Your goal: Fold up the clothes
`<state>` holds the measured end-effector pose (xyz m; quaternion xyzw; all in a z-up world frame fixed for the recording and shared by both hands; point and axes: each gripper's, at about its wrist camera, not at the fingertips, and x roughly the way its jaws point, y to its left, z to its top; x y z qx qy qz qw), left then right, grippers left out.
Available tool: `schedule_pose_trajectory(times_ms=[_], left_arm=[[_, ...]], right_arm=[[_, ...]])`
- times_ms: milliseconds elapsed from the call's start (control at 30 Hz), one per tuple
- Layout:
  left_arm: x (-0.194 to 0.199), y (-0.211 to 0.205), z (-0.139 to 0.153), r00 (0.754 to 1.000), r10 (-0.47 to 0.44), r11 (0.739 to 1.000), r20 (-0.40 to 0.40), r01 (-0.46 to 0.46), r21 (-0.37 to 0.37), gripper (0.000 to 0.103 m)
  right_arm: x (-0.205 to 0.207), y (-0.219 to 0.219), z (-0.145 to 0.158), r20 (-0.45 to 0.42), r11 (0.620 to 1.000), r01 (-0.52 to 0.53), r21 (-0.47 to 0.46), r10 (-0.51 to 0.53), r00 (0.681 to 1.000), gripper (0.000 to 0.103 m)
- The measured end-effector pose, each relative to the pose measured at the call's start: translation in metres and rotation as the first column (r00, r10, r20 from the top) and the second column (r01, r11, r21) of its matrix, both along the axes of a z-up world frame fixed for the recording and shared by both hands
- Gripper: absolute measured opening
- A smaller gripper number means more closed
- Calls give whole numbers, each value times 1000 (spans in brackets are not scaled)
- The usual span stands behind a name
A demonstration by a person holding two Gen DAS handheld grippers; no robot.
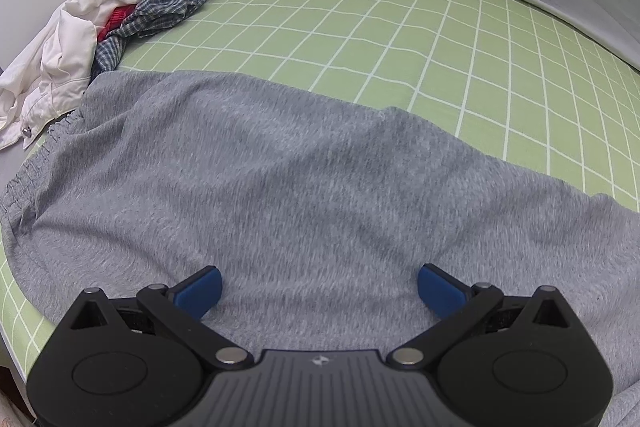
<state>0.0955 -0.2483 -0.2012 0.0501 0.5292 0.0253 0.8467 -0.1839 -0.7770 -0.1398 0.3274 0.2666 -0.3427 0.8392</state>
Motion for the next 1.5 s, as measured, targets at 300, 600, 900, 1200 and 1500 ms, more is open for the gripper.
schedule_pose_trajectory(times_ms=[300,600,900,1200,1500], left_arm=[[3,1,0,1000,-5,1000,-6,5,-3,103],[5,5,0,998,-48,999,-36,47,-25,103],[-6,32,7,986,-142,990,-84,140,-30,103],[-26,69,23,983,-173,985,-63,174,4,103],[-35,93,27,977,-202,979,-66,199,-36,103]], right_arm=[[-36,40,-45,-167,1000,-19,16,21,986,36],[-29,81,-59,-352,993,-115,9,111,929,47],[-34,123,-39,-462,977,-208,-51,162,872,52],[41,157,-57,-478,930,-353,-102,265,837,66],[16,194,-50,-477,921,-384,-69,307,823,69]])
